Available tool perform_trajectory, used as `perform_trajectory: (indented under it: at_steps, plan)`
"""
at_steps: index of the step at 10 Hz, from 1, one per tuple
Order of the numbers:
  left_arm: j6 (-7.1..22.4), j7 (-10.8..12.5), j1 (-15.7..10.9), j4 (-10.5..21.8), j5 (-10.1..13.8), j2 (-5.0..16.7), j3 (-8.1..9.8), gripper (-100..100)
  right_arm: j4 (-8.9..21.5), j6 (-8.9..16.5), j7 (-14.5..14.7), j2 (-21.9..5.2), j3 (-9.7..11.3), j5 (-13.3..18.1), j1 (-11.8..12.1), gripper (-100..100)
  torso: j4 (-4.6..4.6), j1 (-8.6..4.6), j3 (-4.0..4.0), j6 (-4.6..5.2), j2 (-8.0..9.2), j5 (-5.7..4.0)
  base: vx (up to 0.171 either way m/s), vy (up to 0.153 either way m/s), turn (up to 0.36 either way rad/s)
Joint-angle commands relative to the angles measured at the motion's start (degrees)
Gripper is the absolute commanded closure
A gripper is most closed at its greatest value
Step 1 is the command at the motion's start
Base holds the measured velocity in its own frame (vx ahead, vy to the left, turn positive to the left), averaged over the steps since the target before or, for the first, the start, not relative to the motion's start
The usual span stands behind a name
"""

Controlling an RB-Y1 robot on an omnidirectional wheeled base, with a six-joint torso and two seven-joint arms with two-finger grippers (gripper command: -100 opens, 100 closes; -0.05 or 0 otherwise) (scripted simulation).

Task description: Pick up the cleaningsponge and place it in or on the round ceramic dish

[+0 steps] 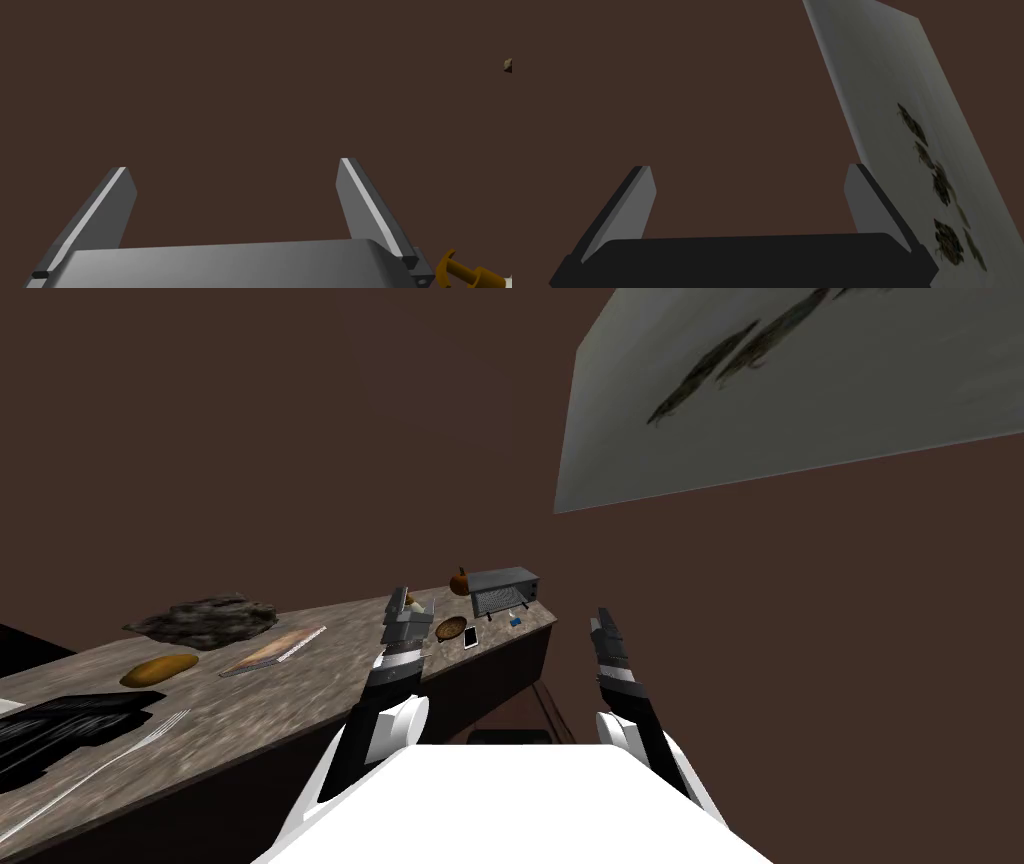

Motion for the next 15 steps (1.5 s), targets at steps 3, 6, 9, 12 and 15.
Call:
perform_trajectory:
  at_steps: [3, 6, 9, 12, 15]
  plan:
    - [0.0, 0.0, -0.01, 0.0, 0.0, 0.0, 0.0, 0, 0.39, -0.76, -1.92, -5.63, 0.25, 1.13, -1.43, -100, 0.0, -0.07, 0.0, -0.03, -0.01, -0.01, 0.001, -0.017, 0.191]
    - [0.0, 0.0, 0.0, 0.0, 0.0, 0.0, 0.0, 0, 0.8, -1.57, -3.92, -9.98, 0.57, 2.38, -2.84, -100, 0.0, -0.18, -0.01, -0.02, -0.01, -0.04, -0.003, -0.035, 0.234]
    - [0.0, 0.0, 0.0, 0.0, 0.0, 0.0, 0.0, 0, 1.37, -2.59, -6.47, -14.84, 1.01, 4.1, -4.57, -100, 0.0, -0.04, 0.01, -0.02, 0.01, -0.02, -0.011, -0.003, 0.258]
    - [0.0, 0.0, 0.0, 0.0, 0.0, 0.0, 0.0, 0, 2.16, -3.76, -9.48, -19.68, 1.57, 6.29, -6.52, -100, 0.02, 0.12, 0.05, 0.02, 0.09, 0.03, -0.032, 0.033, 0.105]
    - [0.0, 0.0, 0.0, 0.0, 0.0, 0.0, 0.0, 0, 2.16, -3.76, -9.48, -20.11, 1.57, 6.29, -6.52, -100, 0.02, 0.13, 0.06, 0.02, 0.1, 0.03, -0.025, 0.026, 0.084]
